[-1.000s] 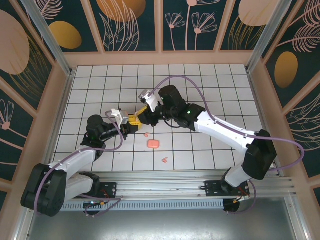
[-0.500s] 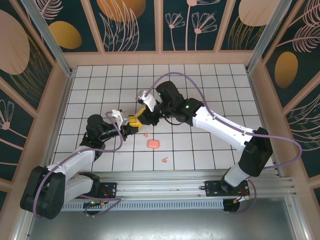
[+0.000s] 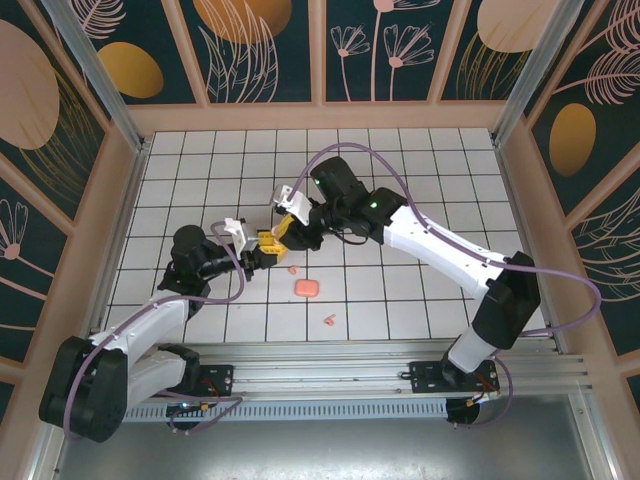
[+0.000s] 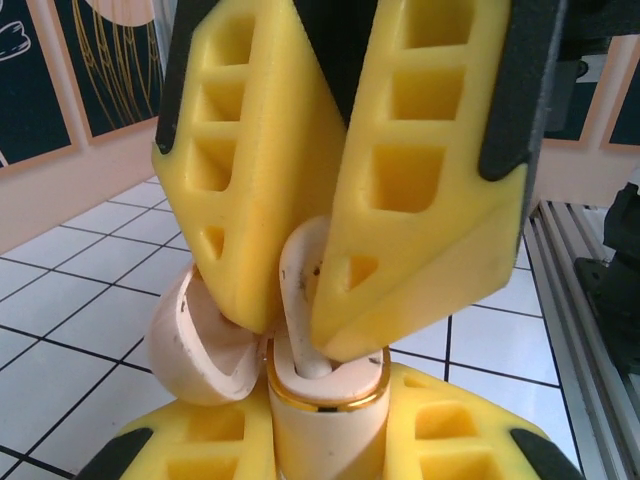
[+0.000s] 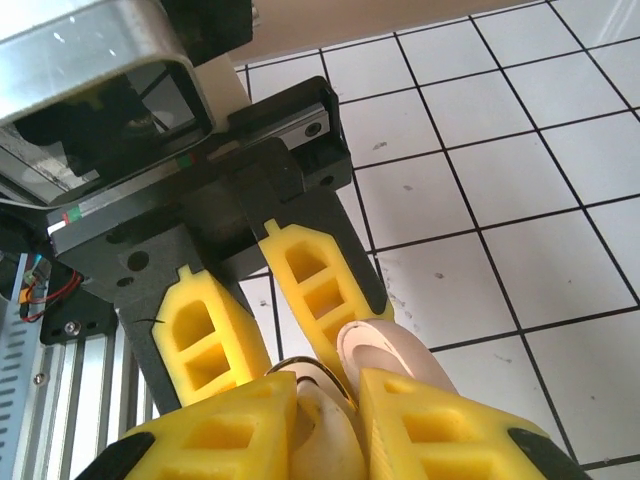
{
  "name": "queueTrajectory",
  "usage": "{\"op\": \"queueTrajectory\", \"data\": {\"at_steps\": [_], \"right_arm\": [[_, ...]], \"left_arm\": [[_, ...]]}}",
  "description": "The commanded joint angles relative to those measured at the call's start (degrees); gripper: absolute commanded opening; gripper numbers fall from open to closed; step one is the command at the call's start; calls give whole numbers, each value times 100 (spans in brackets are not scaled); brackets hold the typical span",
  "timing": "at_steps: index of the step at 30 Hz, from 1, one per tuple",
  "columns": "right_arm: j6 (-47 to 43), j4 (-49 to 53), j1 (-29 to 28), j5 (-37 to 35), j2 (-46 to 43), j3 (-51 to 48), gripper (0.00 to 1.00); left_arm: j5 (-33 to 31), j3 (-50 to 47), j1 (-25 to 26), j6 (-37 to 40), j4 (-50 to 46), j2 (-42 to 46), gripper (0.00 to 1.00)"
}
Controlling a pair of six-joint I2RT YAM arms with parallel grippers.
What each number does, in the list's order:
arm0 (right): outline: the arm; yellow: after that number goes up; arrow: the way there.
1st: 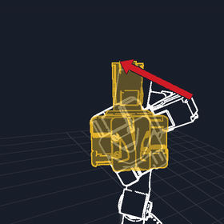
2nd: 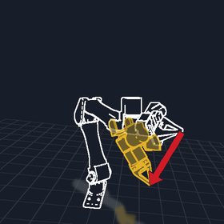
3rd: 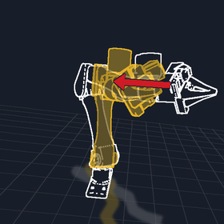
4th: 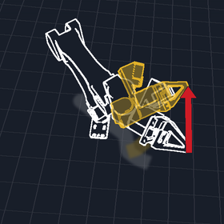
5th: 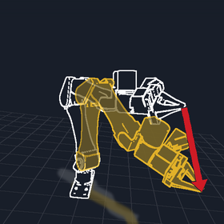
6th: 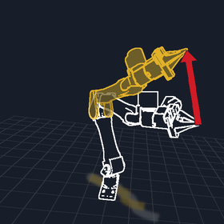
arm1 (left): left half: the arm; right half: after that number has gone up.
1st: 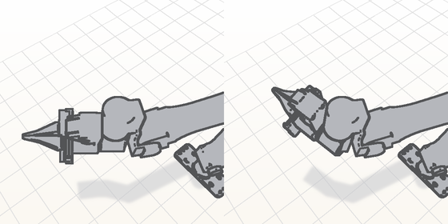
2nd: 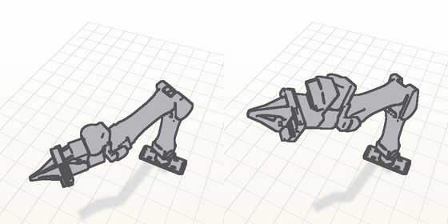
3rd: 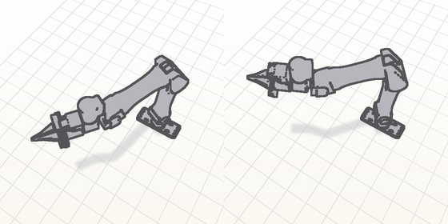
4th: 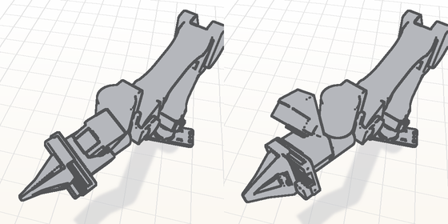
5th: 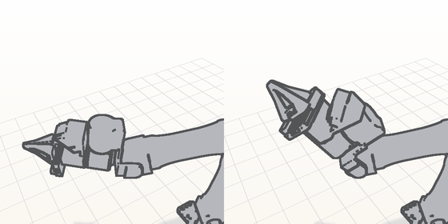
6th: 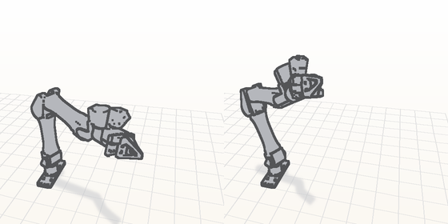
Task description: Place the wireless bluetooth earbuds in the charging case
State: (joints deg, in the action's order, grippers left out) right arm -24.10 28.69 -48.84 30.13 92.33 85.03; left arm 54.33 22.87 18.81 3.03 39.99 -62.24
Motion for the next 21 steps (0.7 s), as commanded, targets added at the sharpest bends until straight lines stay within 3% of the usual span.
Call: {"op": "queueTrajectory", "data": {"at_steps": [1, 7, 21], "right_arm": [[-381, 301, 164, -223, 247, 302, 24], [-543, 590, 182, 20, 430, 701, 25], [11, 226, 191, 662, -41, 594, 43]], "left_arm": [[575, 268, 97, 215, 296, 168, 18], [525, 297, 121, 355, 102, 186, 18], [317, 261, 116, 569, -39, 133, 18]]}}
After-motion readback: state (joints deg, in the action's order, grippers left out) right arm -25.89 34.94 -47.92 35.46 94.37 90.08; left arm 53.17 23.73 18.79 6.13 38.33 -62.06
